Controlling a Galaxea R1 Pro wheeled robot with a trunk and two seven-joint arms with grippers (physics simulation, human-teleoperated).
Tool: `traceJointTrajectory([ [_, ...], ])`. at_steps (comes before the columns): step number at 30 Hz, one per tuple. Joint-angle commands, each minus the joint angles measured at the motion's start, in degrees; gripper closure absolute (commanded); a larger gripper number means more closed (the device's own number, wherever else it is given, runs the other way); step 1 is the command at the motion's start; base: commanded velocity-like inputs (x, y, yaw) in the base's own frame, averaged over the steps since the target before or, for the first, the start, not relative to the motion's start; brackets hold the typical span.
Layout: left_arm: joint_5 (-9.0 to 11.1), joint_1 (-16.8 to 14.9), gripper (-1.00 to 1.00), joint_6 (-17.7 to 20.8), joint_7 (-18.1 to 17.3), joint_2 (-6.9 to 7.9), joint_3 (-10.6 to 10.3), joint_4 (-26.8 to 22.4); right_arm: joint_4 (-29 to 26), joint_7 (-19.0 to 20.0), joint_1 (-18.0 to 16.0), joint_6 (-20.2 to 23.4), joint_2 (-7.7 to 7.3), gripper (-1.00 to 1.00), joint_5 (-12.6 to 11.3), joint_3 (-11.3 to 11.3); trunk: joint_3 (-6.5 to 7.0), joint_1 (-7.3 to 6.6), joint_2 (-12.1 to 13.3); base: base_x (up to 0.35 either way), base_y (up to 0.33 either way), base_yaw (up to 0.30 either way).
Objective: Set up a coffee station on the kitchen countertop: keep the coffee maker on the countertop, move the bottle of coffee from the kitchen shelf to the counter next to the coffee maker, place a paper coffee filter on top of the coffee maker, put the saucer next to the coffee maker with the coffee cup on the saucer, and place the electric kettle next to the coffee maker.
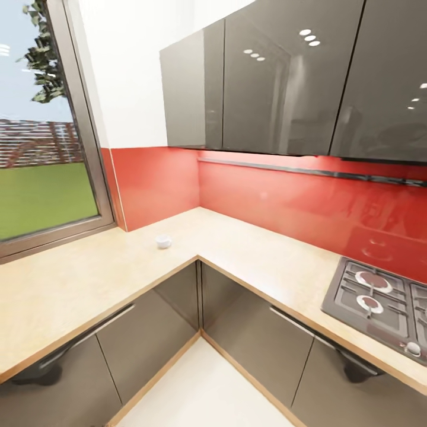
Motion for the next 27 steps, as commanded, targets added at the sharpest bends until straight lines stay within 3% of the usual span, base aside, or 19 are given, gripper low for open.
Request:
traceJointTrajectory([
  [1, -0.5, 0.0, -1.0, -0.2, 0.0, 0.14, 0.3, 0.0, -0.1, 0.1, 0.0, -0.2, -0.01, -1.0, -0.6, 0.4, -0.06, 0.03, -0.1, 0.0, 0.0, 0.259],
  [4, -0.3, 0.0, -1.0, -0.2, -1.8, 0.52, 0.6, 0.0, -0.1, 0.1, 0.0, -0.2, 0.02, -1.0, -0.6, 0.4, 0.05, 0.03, -0.1, 0.0, 0.0, 0.261],
  [7, 0.0, 0.0, -1.0, -0.1, -9.8, 1.15, 0.9, -0.1, -0.1, 0.1, 0.0, -0.2, 0.03, -1.0, -0.6, 0.4, 0.15, 0.03, -0.1, 0.0, 0.0, 0.262],
  [8, 0.0, -0.1, -1.0, 0.0, -10.5, 1.38, 1.0, -0.1, -0.1, 0.1, 0.0, -0.2, 0.03, -1.0, -0.6, 0.4, 0.19, 0.03, -0.1, 0.0, 0.0, 0.263],
  [13, 0.0, -0.1, -1.0, 0.2, -11.2, 2.48, 1.8, -0.1, -0.1, 0.1, 0.0, -0.2, 0.03, -1.0, -0.6, 0.4, 0.36, 0.03, -0.1, 0.0, 0.0, 0.264],
  [27, -0.4, -0.1, -1.0, 0.0, -11.0, 2.09, 1.5, 0.0, -0.1, 0.2, 0.0, 0.0, 0.03, -1.0, -0.6, 0.4, 0.75, 0.03, -0.1, 0.0, 0.0, 0.268],
])
